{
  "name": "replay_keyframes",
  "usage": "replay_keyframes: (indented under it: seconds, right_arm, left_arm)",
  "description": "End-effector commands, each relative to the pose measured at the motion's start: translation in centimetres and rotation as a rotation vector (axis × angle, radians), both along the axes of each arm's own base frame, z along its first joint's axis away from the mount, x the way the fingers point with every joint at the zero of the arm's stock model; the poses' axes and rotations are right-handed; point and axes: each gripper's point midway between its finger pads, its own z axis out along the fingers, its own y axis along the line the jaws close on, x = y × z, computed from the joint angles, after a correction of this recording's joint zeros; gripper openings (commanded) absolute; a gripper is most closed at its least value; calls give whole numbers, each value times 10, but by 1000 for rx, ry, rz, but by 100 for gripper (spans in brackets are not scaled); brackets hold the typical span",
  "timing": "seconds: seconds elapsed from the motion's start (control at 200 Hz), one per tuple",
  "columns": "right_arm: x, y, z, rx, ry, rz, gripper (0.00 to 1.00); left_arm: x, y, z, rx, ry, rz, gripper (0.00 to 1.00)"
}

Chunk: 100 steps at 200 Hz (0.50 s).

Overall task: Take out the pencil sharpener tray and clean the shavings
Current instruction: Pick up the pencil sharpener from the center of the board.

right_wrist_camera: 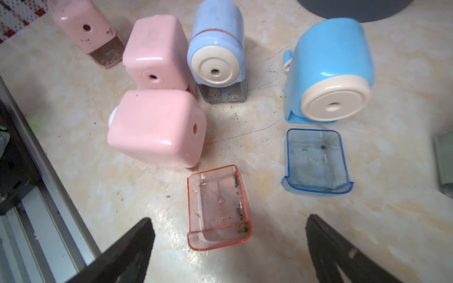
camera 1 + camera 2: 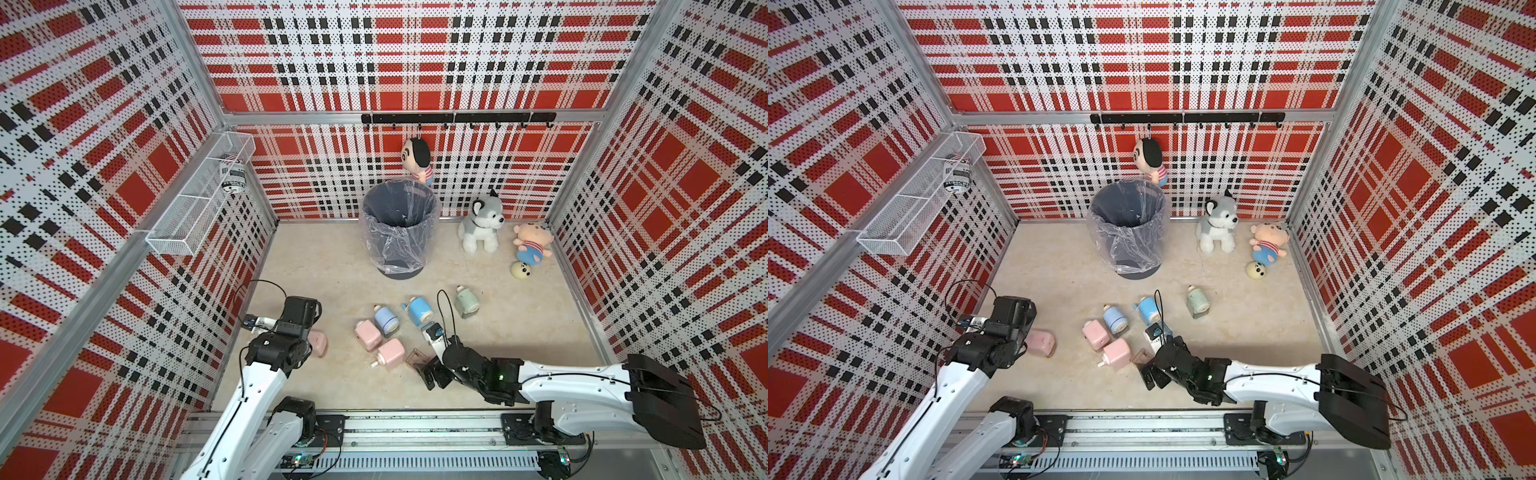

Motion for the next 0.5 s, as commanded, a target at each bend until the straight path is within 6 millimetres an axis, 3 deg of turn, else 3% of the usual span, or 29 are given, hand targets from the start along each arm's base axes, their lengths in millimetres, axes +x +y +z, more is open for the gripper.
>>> replay_keyframes:
  seconds: [0.0,0.306,0.496]
  right_arm:
    - [7,-13,11,-3,-12,-87,100]
    - [6,-17,28,113,-48,-90,100]
    - [7,-19,24,138,-33,-110,100]
  left_arm:
    - [-2,2,-16,-38,55,-22,98]
    - [-11,-3,-71,-174,213,-34,99]
    - [-8,-4,-84,-200,253,-29,95]
